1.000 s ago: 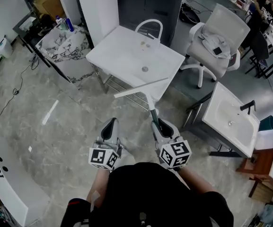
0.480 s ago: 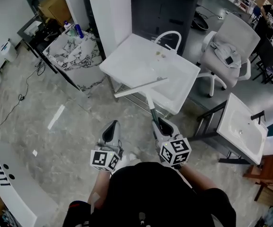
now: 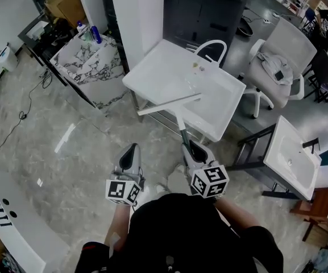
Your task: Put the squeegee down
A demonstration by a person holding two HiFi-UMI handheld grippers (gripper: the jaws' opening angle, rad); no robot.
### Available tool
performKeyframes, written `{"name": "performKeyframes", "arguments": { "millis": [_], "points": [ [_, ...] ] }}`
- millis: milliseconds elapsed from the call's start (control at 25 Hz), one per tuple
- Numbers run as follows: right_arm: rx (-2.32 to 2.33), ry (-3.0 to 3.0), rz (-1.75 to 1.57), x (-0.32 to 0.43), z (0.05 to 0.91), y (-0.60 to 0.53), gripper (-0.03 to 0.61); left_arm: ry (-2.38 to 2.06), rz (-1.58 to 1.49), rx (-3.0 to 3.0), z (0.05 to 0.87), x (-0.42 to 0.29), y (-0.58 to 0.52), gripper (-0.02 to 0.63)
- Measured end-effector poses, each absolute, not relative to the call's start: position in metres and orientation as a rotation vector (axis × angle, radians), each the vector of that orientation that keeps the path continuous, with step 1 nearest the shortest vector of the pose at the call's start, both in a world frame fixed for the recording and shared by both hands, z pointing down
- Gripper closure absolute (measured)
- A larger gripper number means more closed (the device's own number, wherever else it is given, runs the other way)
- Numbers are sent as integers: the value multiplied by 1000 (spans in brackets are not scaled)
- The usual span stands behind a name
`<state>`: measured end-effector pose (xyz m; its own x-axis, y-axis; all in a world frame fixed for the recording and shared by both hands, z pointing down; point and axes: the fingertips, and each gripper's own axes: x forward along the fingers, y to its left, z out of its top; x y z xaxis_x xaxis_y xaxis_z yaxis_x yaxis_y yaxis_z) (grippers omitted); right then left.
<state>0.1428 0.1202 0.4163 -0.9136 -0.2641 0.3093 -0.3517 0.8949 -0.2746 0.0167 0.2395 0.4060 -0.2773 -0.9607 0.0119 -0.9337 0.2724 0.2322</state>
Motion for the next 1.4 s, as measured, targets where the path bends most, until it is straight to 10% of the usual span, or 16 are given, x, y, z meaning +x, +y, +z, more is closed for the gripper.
{"name": "performKeyframes", "arguments": {
  "millis": [1400],
  "points": [
    [331, -2796, 583, -81, 441, -31, 479, -2487, -216, 1676, 407, -162, 111, 612]
  ]
}}
